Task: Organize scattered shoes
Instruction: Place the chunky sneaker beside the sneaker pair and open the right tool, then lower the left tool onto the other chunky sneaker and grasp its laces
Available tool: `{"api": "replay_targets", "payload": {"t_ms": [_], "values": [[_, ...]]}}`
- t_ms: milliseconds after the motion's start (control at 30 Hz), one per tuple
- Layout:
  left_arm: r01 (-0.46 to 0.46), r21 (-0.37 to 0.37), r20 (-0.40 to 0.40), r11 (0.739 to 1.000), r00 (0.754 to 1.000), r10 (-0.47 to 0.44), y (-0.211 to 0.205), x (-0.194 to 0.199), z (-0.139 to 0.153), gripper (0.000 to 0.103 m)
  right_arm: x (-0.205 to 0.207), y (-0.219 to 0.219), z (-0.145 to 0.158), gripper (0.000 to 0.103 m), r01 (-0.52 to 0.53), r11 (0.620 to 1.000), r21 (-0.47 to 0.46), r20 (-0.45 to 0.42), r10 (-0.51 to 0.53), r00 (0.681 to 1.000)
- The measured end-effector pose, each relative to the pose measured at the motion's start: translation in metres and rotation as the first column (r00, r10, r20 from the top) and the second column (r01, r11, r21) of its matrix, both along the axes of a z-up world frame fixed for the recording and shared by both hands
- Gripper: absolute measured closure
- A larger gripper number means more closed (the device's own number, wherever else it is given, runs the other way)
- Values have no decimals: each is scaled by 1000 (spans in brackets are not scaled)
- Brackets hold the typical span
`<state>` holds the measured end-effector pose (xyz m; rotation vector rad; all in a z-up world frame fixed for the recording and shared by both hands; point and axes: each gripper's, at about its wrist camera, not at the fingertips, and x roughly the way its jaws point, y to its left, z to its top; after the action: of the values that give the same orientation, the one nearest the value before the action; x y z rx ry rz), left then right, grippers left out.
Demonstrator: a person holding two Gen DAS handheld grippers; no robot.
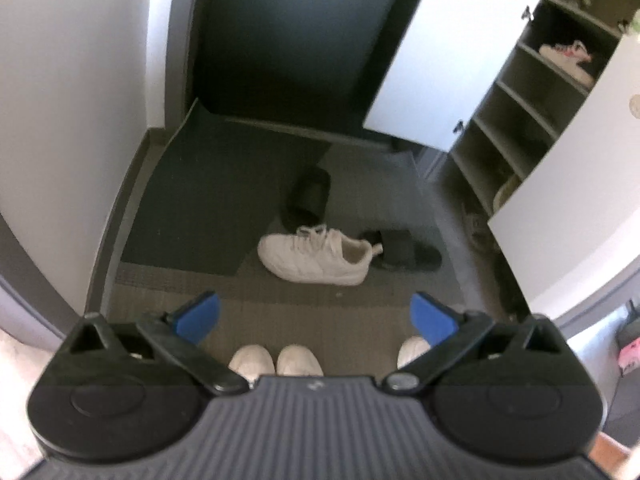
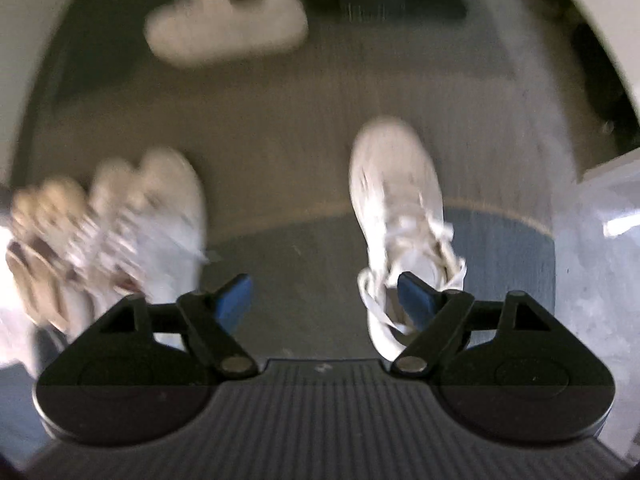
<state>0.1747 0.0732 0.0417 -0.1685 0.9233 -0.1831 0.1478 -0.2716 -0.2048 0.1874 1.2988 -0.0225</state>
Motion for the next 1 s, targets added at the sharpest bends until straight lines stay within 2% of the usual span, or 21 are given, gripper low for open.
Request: {"api": "replay_targets", "payload": {"t_ms": [100,233,433,567,667,733,767,867,1000], "values": [[9,24,-14,1000,1000,-9,-1,0,-8,0,-13,5,65,21,110,989,95,171,-125,977],[25,82,-18,996,1000,-24,-14,10,-23,0,-42,14,119,21,177,961,211,295,-235,926],[52,215,4,975,999,-54,-60,50,-51,0,-100,20,194,21,198,884,424,437,-391,810],[68,302,16,951,997,-76,-90,76,-70,0,-118,23,203,21,171,846,505,480,-440,759],[78,366,24,927,995,-93,-113,95,-84,0,-139,23,215,14,142,819,556,536,-484,692],[84,398,25,914,994,-102,-124,106,-92,0,-151,20,221,14,141,822,551,583,-500,640],[98,417,4,904,994,-110,-136,116,-111,0,-152,19,222,14,152,822,549,589,-510,627],[130,429,-50,894,991,-120,-169,157,-155,0,-147,14,229,14,165,836,523,609,-502,614],[164,440,-88,883,986,-140,-202,204,-208,0,-120,23,229,14,89,904,419,637,-362,680]]}}
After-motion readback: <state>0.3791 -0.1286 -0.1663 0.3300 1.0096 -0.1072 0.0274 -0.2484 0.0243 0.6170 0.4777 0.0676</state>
